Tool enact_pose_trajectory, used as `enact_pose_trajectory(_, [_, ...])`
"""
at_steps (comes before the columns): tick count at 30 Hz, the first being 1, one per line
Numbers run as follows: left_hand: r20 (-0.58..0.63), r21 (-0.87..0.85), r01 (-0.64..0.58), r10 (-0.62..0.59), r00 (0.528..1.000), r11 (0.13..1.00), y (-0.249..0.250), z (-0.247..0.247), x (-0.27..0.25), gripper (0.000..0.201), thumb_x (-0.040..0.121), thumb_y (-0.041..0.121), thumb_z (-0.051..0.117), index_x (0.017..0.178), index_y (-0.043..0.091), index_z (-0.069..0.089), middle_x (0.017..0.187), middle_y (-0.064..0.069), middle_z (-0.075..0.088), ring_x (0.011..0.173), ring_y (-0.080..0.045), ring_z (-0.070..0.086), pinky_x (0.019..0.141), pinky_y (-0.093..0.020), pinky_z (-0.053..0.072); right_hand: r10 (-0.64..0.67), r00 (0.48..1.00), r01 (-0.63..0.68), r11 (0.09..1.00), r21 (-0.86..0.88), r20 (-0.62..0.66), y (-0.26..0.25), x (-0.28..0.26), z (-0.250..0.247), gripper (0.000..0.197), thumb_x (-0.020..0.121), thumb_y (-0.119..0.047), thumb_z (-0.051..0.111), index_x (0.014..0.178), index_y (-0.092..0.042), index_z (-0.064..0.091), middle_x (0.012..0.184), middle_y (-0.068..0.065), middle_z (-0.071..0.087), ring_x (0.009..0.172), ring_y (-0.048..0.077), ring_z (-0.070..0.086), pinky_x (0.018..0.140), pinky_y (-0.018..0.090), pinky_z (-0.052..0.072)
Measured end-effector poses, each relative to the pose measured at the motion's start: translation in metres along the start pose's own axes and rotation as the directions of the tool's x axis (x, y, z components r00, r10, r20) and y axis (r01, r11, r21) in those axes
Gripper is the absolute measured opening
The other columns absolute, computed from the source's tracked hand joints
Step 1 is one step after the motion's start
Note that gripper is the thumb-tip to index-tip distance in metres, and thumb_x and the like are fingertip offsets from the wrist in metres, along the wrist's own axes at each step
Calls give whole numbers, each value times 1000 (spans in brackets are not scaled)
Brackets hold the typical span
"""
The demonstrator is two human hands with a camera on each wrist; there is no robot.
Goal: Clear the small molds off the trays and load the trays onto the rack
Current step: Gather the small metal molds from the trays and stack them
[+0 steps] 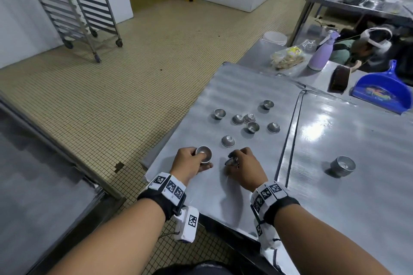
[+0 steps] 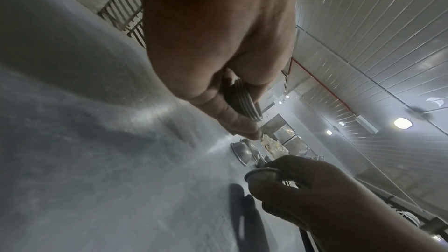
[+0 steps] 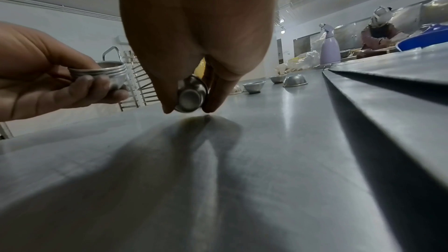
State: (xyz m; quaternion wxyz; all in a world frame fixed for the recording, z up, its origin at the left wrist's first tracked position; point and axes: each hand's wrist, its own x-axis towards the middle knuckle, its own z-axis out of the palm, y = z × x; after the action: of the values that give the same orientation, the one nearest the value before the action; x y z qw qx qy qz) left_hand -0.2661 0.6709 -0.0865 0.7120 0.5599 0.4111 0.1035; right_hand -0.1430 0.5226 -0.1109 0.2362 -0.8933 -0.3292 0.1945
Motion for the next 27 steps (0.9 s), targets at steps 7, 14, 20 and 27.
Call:
enact_pose_trajectory(7, [13,106,-34,33,999,994,-1,4,0,20,96,3,53,100,-13,64,90,-21,68,64,-20,76,53,-18,53,-40,998,38,999,-26,-44,5,-5,3,11,81,-28,69,88,-19,69,107,-1,57,89,22,62,75,25,41])
enact_pose_trajectory(14, [8,114,-46,46,999,992,-2,3,0,18,98,1,53,99,-13,64,91,-23,67,62,-20,76,52,-18,52,-24,1000,24,999,-49,-4,8,-10,-2,49,80,-36,70,125,-22,57,118,2,61,106,24,61,90,33,48])
enact_pose_trajectory(20, [-1,105,-33,33,999,994,-4,3,2,19,97,0,53,101,-15,64,93,-23,68,62,-20,76,52,-18,53,16,1000,-16,994,-108,5,10,-12,-4,61,82,-41,69,137,-20,53,125,4,60,116,24,57,94,32,44])
enact_pose_trajectory(27, [-18,99,-27,29,999,995,-2,4,5,14,97,1,54,95,-9,65,91,-21,67,61,-20,75,52,-18,53,-25,998,21,997,-76,-53,0,-13,-7,36,82,-40,68,110,-18,66,105,3,61,99,25,61,79,32,46])
